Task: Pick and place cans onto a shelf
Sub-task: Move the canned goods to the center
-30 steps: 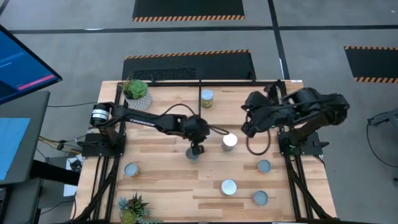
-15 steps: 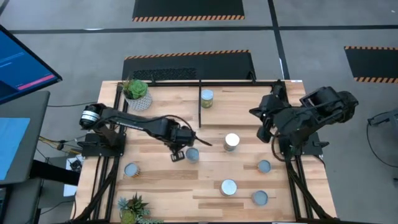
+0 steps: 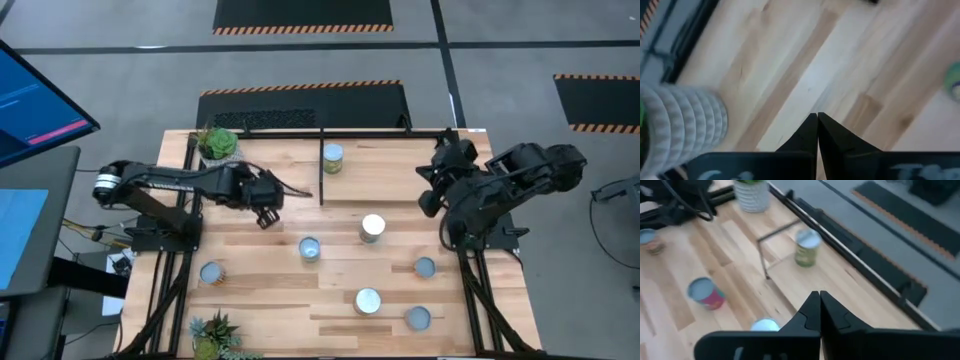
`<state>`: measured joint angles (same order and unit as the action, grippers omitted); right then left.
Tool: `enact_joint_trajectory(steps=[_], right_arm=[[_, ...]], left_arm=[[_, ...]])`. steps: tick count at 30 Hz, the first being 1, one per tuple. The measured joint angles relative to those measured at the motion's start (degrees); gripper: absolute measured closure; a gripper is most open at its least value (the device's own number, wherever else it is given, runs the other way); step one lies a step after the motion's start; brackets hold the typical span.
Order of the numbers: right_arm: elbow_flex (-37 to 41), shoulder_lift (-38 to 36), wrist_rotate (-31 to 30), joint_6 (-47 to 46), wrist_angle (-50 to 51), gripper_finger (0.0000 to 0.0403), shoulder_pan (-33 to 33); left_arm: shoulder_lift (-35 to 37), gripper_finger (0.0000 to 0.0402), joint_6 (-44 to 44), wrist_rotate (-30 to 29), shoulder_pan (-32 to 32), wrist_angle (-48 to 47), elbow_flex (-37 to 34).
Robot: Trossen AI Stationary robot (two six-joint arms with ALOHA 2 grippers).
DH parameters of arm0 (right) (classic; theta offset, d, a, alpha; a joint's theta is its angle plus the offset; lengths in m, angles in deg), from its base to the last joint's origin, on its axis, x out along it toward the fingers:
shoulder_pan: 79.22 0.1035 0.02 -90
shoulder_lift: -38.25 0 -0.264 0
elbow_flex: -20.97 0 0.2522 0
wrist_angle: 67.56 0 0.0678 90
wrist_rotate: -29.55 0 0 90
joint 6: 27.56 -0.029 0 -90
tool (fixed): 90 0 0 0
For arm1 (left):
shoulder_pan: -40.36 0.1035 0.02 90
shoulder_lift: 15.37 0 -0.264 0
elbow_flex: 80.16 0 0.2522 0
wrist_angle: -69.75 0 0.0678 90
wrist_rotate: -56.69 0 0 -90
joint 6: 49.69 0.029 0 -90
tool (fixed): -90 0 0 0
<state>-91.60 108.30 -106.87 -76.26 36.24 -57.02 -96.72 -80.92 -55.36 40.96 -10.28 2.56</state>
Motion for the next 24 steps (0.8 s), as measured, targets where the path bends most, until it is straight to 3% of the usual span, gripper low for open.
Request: enact_joint_trajectory(steps=[5,12,19,24], right_arm=[[7.76,-3.72,1.87,-7.66,0.02,0.0383,-1.92],[13.32,-4.39,3.09,-11.27,-0.09,0.0379,-2.13],[16.01,-2.45,2.85,-12.21,-0.48,0.0384,-3.98],[16.22,-2.05,2.86,-12.33,-0.65,0.0383,-5.87]], left_arm=[[4.24,0.0401,-3.31,10.16,0.48,-4.27,-4.36],[11.25,0.0401,-14.01,23.18,-9.09,-12.52,-7.18],[17.32,0.0401,-41.33,33.20,-25.30,-7.81,-18.06],[18.20,0.0401,-56.17,35.81,-36.68,-4.52,-18.99]])
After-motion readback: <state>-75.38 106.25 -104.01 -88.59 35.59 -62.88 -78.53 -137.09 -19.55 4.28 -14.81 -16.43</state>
